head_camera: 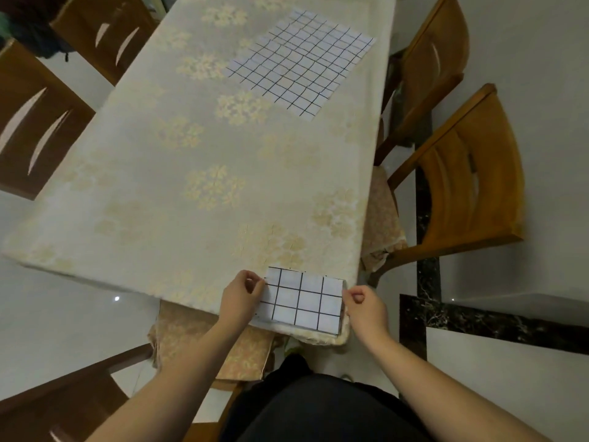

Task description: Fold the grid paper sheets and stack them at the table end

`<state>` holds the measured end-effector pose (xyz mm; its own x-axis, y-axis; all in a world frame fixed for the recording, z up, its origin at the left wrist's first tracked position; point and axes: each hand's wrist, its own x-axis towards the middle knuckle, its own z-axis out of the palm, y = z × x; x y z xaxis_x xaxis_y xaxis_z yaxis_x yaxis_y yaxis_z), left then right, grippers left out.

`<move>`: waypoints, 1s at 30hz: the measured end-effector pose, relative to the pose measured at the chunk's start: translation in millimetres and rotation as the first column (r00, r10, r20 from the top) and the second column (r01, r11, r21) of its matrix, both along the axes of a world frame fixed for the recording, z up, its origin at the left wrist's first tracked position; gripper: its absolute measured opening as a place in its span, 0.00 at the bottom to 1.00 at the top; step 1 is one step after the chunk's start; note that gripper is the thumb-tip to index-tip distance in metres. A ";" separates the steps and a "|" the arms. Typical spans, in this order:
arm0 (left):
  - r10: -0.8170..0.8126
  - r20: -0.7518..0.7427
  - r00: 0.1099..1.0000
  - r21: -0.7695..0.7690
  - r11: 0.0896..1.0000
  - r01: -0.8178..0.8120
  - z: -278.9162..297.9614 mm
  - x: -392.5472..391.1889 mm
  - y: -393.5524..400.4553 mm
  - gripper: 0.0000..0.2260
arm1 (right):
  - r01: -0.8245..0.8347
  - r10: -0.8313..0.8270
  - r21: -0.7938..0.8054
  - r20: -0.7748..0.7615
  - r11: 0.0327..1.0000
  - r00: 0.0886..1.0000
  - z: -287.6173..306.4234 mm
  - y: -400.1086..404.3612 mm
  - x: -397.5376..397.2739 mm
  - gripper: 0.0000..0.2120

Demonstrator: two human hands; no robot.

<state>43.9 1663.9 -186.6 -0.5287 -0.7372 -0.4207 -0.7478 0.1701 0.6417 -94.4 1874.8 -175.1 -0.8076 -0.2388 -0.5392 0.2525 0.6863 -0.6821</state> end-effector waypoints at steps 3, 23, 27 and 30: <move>-0.049 -0.039 0.998 -0.300 0.953 0.036 5.3 4.7 10.0 0.08 | -0.127 0.125 0.008 -0.245 0.992 0.961 10.1 -0.4 5.6 0.06; -0.755 0.267 0.599 -0.467 0.443 0.766 -42.4 13.5 3.2 0.27 | -0.653 0.843 0.541 -0.247 0.529 0.478 -45.8 -30.2 26.1 0.31; -0.714 0.312 0.627 -0.413 0.492 0.766 -41.7 14.0 -1.4 0.30 | -0.636 0.827 0.546 -0.229 0.546 0.514 -43.2 -21.6 19.2 0.32; -0.710 0.355 0.609 -0.375 0.488 0.788 -41.6 14.2 -3.6 0.32 | -0.628 0.827 0.563 -0.200 0.536 0.526 -41.0 -19.8 17.4 0.32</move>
<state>58.1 1660.3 -228.2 -0.9417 -0.1985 -0.2718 -0.2617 0.9396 0.2205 -77.0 1855.0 -216.1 -0.5836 -0.7039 -0.4048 -0.6895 0.6929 -0.2108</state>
